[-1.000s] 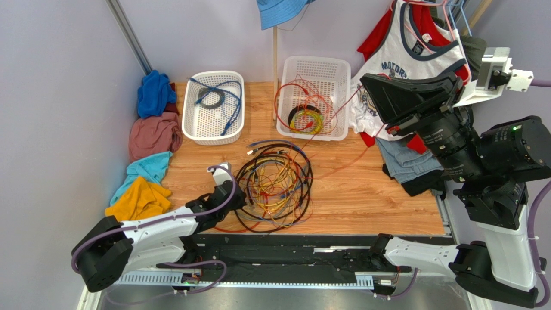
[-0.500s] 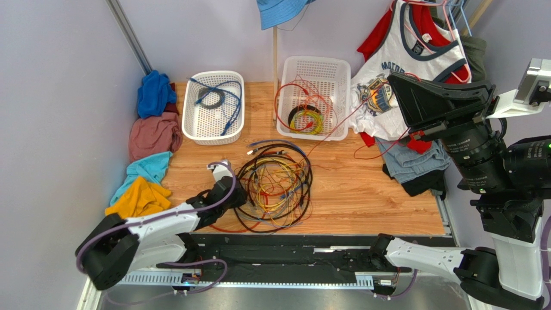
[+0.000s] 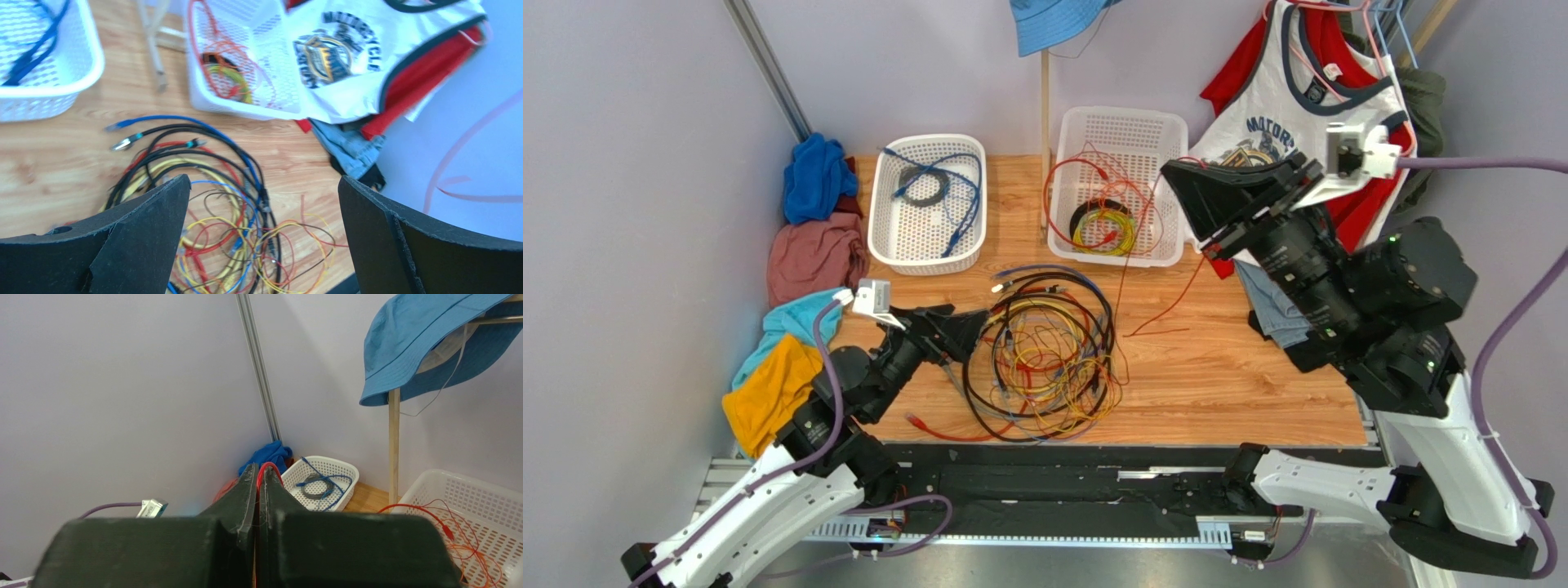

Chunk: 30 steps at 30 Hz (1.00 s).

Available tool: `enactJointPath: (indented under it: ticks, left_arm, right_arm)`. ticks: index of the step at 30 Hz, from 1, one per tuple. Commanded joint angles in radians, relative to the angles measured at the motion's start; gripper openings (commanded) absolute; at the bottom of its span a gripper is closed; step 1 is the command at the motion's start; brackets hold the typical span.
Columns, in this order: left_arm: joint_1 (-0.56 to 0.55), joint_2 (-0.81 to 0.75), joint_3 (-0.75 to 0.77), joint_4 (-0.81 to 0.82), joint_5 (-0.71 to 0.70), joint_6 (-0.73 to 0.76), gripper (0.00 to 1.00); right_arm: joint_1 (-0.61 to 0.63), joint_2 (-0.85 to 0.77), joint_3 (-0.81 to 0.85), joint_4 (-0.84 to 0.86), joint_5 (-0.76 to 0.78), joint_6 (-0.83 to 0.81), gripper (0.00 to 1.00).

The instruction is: Untangle the cables

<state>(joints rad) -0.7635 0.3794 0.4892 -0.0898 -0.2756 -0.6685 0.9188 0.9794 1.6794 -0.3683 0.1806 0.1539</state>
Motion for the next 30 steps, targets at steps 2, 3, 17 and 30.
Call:
enactJointPath:
  ticks: [2, 3, 17, 30]
  left_arm:
    - [0.003, 0.085, 0.014, 0.197, 0.269, 0.076, 0.99]
    - [0.003, 0.12, 0.011, 0.231, 0.315, 0.075, 0.99]
    - [-0.086, 0.53, 0.049, 0.674, 0.645, 0.086, 0.99]
    - [-0.135, 0.78, 0.161, 0.832, 0.678, 0.061, 0.99]
  right_arm:
    - [0.003, 0.044, -0.009, 0.014, -0.036, 0.035, 0.0]
    - [0.005, 0.053, -0.004, 0.008, -0.041, 0.038, 0.0]
    - [0.005, 0.096, -0.064, 0.015, -0.165, 0.148, 0.0]
    - [0.005, 0.064, -0.133, 0.023, -0.214, 0.179, 0.0]
